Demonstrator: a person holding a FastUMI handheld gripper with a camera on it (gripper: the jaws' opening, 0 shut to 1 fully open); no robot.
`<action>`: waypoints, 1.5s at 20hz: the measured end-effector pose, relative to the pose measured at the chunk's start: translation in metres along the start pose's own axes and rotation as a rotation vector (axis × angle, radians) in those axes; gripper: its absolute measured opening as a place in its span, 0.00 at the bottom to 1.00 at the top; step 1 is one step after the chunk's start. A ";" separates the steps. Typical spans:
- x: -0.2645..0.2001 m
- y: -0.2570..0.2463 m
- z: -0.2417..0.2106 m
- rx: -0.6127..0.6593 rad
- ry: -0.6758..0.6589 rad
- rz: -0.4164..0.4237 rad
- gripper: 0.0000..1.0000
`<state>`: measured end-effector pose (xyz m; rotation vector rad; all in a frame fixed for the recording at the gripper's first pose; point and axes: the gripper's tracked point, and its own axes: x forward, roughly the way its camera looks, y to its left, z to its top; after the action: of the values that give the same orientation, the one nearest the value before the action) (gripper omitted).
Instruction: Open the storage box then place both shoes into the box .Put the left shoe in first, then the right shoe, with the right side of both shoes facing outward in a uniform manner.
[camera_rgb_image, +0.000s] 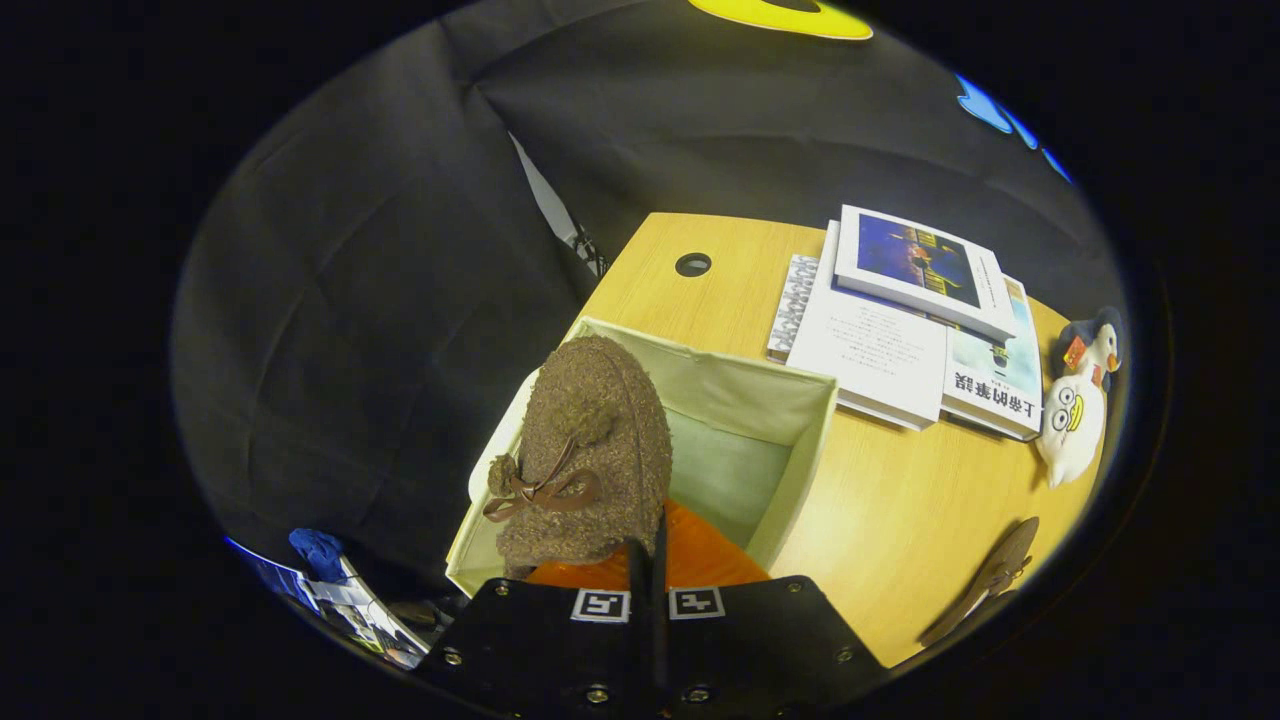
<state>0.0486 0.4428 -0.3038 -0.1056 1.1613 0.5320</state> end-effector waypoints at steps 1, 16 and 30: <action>0.005 0.002 -0.001 -0.006 0.005 -0.002 0.01; -0.040 -0.026 0.002 -0.055 -0.062 0.008 0.85; -0.149 -0.143 -0.013 0.069 -0.215 -0.045 0.97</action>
<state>0.0584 0.2626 -0.2034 -0.0147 0.9644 0.4517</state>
